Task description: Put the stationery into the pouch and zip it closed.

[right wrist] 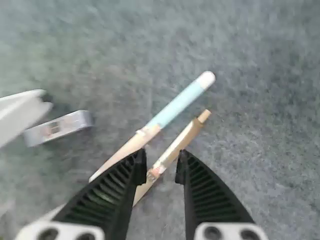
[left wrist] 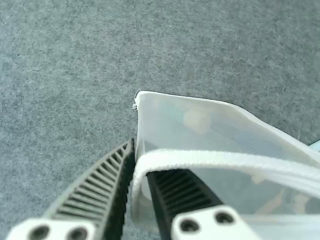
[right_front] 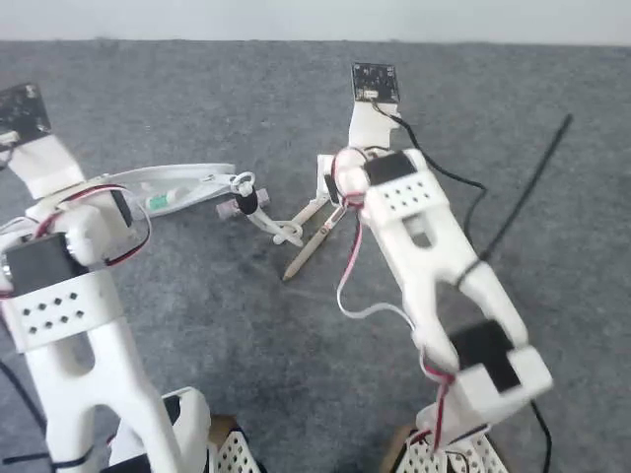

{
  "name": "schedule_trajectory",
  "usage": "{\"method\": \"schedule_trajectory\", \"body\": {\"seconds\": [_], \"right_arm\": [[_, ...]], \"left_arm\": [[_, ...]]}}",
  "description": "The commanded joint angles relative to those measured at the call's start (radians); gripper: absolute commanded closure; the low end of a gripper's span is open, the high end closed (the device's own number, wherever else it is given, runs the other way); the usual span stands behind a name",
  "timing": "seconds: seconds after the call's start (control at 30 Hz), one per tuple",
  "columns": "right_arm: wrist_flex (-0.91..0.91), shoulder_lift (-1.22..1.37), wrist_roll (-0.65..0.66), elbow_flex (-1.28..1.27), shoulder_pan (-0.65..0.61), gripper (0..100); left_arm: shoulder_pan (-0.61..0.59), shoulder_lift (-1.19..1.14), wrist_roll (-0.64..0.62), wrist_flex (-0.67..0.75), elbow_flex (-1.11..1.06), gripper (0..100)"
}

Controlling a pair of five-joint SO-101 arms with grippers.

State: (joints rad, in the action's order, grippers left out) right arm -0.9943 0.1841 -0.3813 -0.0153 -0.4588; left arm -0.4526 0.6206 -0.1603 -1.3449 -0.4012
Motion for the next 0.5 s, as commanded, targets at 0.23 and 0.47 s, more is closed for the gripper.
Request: {"method": "schedule_trajectory", "body": {"seconds": [0.23,0.47], "right_arm": [[-0.237,0.394,-0.017,0.528,0.039,82.5],[-0.260,0.550,-0.032,0.692,0.035,82.7]], "left_arm": [[-0.008,-0.008,-0.017,0.038,-0.010,99],[-0.008,-0.008,-0.017,0.040,-0.015,99]]}}
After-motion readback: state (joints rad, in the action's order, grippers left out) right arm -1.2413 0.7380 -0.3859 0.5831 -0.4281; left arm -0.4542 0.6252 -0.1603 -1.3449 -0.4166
